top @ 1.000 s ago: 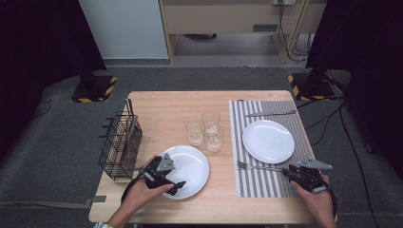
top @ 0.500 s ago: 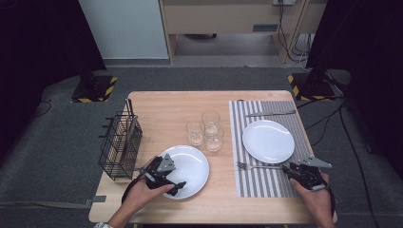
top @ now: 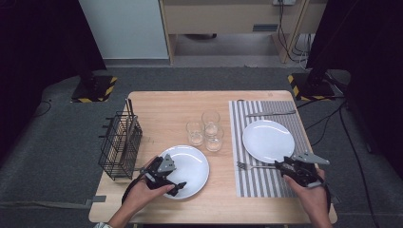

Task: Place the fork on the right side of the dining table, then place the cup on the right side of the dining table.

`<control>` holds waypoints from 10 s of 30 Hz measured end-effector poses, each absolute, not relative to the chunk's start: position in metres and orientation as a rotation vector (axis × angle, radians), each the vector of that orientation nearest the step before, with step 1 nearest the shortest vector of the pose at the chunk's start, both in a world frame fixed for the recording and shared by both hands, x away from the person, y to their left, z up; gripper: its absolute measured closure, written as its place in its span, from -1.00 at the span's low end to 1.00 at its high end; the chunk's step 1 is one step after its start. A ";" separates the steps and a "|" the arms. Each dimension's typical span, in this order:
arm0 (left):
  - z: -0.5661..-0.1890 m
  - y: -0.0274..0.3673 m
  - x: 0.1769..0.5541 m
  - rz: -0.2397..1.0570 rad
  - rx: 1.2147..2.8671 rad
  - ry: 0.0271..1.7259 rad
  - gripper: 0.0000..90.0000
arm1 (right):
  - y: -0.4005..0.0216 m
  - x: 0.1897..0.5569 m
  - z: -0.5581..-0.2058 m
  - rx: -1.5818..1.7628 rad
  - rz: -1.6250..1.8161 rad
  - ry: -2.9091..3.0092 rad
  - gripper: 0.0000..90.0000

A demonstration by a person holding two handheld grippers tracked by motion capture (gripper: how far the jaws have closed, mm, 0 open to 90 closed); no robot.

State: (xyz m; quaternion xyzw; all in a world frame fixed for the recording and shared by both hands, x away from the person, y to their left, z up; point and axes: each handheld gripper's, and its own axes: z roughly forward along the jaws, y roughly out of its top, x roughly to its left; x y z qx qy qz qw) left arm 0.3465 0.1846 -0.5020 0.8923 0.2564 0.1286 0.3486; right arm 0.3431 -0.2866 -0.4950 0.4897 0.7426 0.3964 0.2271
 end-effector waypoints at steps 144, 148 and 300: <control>-0.506 0.181 0.347 0.359 2.342 0.637 -0.89 | -0.197 0.428 -0.437 1.188 1.112 2.201 -0.55; -0.506 0.180 0.347 0.358 2.339 0.635 -0.89 | -0.184 0.442 -0.434 1.205 1.128 2.199 -0.61; -0.506 0.186 0.347 0.373 2.330 0.648 -0.89 | -0.059 0.473 -0.503 1.212 1.061 2.266 -0.57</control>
